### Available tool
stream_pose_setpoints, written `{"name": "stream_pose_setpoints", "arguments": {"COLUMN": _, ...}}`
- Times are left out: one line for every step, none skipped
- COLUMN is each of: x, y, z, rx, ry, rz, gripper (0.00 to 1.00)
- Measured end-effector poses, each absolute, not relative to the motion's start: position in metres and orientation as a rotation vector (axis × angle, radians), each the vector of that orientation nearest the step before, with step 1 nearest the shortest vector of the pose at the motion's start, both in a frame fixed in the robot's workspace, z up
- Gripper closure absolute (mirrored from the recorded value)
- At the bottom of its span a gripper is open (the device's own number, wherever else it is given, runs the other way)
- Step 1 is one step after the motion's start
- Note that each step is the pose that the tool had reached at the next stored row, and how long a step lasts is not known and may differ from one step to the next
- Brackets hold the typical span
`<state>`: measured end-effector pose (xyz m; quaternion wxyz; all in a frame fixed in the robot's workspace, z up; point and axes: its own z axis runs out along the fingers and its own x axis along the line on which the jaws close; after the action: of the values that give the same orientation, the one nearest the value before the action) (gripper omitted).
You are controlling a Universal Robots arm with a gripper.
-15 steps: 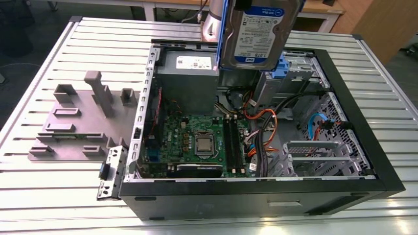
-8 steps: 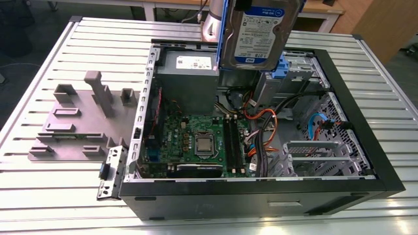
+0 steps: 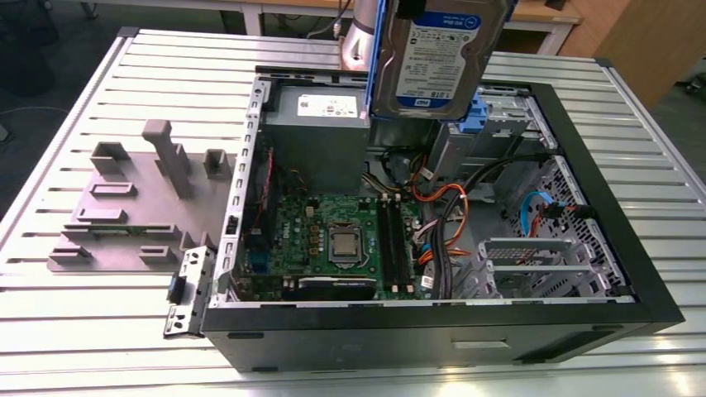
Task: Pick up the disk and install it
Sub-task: 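Pick up the disk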
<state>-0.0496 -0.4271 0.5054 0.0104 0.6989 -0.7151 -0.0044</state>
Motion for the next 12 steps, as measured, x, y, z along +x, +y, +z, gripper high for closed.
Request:
{"name": "stream_pose_setpoints", "arguments": {"x": -0.0496, "y": -0.4273, "z": 0.5054, "rx": 2.181, "ry": -2.232, "rz": -0.014, "gripper": 0.64}}
{"name": "stream_pose_setpoints", "arguments": {"x": -0.0495, "y": -0.4276, "z": 0.5054, "rx": 2.181, "ry": -2.232, "rz": -0.014, "gripper": 0.64}}
{"name": "stream_pose_setpoints", "arguments": {"x": -0.0495, "y": -0.4281, "z": 0.5054, "rx": 2.181, "ry": -2.232, "rz": -0.014, "gripper": 0.64}}
{"name": "stream_pose_setpoints", "arguments": {"x": -0.0496, "y": -0.4286, "z": 0.5054, "rx": 2.181, "ry": -2.232, "rz": -0.014, "gripper": 0.64}}
{"name": "stream_pose_setpoints", "arguments": {"x": -0.0496, "y": -0.4291, "z": 0.5054, "rx": 2.181, "ry": -2.232, "rz": -0.014, "gripper": 0.64}}
{"name": "stream_pose_setpoints", "arguments": {"x": -0.0496, "y": -0.4295, "z": 0.5054, "rx": 2.181, "ry": -2.232, "rz": -0.014, "gripper": 0.64}}
{"name": "stream_pose_setpoints", "arguments": {"x": -0.0496, "y": -0.43, "z": 0.5054, "rx": 2.181, "ry": -2.232, "rz": -0.014, "gripper": 0.64}}
{"name": "stream_pose_setpoints", "arguments": {"x": -0.0495, "y": -0.4305, "z": 0.5054, "rx": 2.181, "ry": -2.232, "rz": -0.014, "gripper": 0.64}}
{"name": "stream_pose_setpoints", "arguments": {"x": -0.0495, "y": -0.4311, "z": 0.5054, "rx": 2.181, "ry": -2.232, "rz": -0.014, "gripper": 0.64}}
{"name": "stream_pose_setpoints", "arguments": {"x": -0.0496, "y": -0.4316, "z": 0.5054, "rx": 2.181, "ry": -2.232, "rz": -0.014, "gripper": 0.64}}
{"name": "stream_pose_setpoints", "arguments": {"x": -0.0495, "y": -0.4322, "z": 0.5054, "rx": 2.181, "ry": -2.232, "rz": -0.014, "gripper": 0.64}}
{"name": "stream_pose_setpoints", "arguments": {"x": -0.0496, "y": -0.4328, "z": 0.5054, "rx": 2.181, "ry": -2.232, "rz": -0.014, "gripper": 0.64}}
